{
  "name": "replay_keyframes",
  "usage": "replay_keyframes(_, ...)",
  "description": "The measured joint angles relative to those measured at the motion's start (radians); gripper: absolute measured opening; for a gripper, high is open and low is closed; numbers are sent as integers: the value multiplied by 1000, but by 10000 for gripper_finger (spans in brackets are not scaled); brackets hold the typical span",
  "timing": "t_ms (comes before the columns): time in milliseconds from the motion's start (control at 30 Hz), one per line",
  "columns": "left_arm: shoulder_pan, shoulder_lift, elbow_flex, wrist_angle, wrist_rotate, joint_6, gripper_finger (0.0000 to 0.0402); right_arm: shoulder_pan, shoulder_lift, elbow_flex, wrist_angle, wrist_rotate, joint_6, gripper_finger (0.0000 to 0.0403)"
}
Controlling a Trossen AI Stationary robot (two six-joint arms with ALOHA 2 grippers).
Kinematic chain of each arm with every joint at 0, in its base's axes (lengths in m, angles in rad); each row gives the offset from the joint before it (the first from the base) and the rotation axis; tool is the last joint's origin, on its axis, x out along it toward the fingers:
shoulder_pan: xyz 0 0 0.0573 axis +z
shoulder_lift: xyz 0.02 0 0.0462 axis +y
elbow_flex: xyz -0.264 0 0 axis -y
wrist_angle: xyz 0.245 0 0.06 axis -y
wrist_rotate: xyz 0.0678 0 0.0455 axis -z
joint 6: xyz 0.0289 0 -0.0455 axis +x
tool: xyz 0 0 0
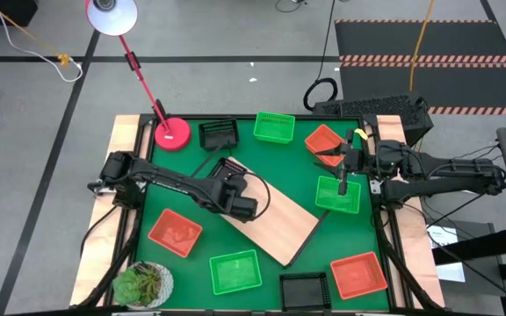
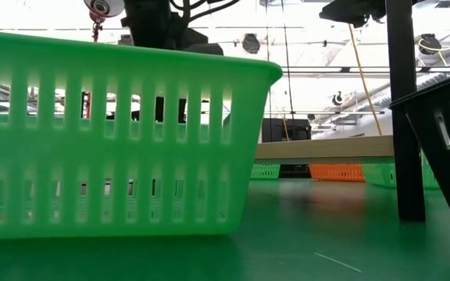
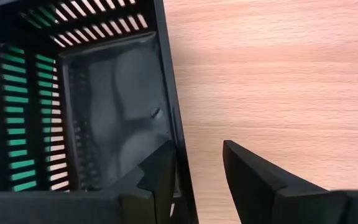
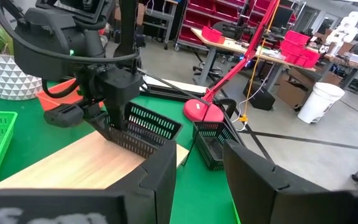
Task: Stack baskets on shelf by color
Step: Put the middle black bin on the shelf
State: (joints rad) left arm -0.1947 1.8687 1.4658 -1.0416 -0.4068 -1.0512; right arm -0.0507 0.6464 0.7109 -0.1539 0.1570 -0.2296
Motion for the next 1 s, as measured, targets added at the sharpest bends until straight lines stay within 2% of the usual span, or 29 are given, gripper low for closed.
replay_keyframes(667,-4,0,0,-2,-4,72,135,0,0,0,0,-1,-2,126)
replay_keyframes(1000,-4,-1,0,-2,-12,94,68,0,0,0,0,-1,-2,126)
